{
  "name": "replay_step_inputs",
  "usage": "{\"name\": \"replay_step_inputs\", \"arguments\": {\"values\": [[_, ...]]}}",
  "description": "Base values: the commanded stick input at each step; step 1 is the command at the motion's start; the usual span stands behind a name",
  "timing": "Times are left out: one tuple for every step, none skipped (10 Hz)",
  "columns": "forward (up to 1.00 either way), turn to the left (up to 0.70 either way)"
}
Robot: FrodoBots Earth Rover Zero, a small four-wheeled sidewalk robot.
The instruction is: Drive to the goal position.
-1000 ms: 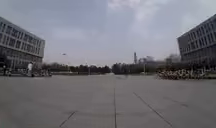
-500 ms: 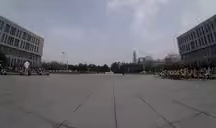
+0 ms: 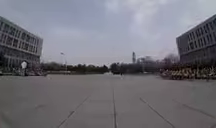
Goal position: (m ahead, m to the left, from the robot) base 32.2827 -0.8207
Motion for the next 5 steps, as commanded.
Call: {"name": "replay_step_inputs", "arguments": {"values": [[0.85,0.00],[0.85,0.00],[0.85,0.00],[0.85,0.00],[0.85,0.00]]}}
